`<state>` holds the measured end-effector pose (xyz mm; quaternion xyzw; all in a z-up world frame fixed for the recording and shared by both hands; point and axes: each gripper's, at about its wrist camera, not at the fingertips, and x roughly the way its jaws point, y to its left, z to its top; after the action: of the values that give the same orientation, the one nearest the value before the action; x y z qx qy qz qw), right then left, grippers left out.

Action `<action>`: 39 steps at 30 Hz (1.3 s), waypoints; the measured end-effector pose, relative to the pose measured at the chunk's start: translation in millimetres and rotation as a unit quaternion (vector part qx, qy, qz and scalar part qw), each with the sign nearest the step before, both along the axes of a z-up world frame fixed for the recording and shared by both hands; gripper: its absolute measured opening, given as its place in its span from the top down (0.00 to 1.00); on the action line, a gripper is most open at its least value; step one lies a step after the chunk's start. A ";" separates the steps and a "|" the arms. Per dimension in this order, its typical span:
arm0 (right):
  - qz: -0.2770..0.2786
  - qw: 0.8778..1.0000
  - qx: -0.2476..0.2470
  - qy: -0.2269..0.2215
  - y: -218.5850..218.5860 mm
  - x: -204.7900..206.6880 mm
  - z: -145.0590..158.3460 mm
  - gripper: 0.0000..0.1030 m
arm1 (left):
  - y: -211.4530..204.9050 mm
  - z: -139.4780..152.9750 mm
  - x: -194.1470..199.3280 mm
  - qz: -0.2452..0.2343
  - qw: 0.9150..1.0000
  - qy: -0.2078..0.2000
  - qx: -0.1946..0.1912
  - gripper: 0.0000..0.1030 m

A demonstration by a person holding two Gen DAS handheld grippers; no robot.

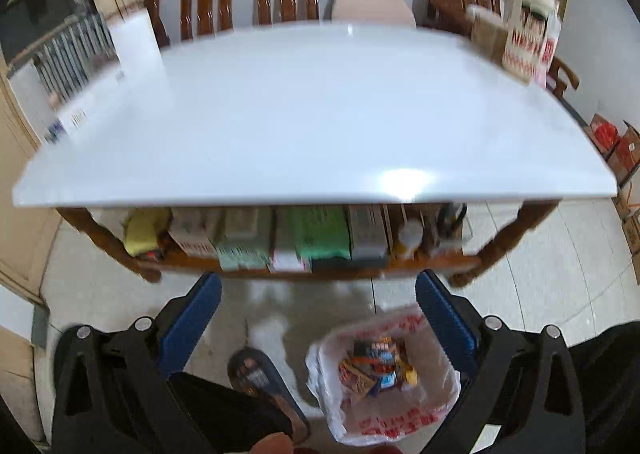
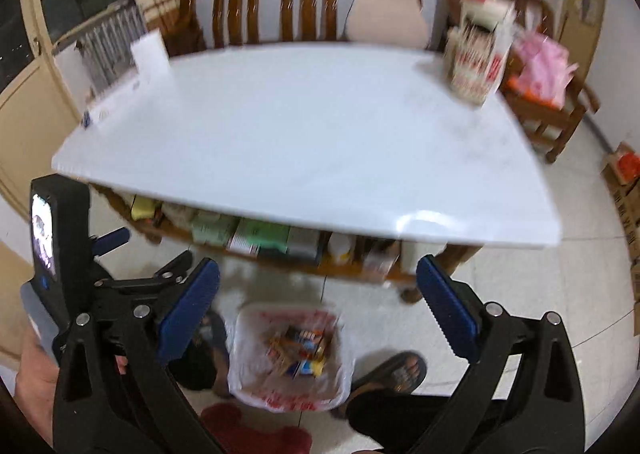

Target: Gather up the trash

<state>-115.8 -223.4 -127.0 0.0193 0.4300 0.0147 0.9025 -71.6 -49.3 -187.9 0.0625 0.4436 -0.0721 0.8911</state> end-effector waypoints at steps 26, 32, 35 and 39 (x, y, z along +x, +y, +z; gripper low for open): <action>-0.077 0.991 0.009 -0.105 -7.3 -23.3 62.9 0.07 | 28.5 106.0 -13.6 0.038 0.994 -0.105 -0.009 0.08; -0.079 0.991 0.010 -0.106 -9.3 -24.9 63.6 0.07 | 27.7 105.4 -14.9 0.035 0.994 -0.103 -0.005 0.08; -0.079 0.991 0.007 -0.107 -9.3 -25.3 64.1 0.07 | 27.7 106.9 -15.0 0.033 0.994 -0.104 -0.008 0.08; -0.079 0.991 0.006 -0.107 -9.9 -26.2 64.9 0.07 | 28.7 108.6 -15.4 0.032 0.994 -0.107 -0.009 0.08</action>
<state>-142.0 -233.3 -62.1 0.0567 0.3277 -0.0518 0.9416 -87.0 -20.5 -79.3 0.0473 0.3466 -0.0402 0.9360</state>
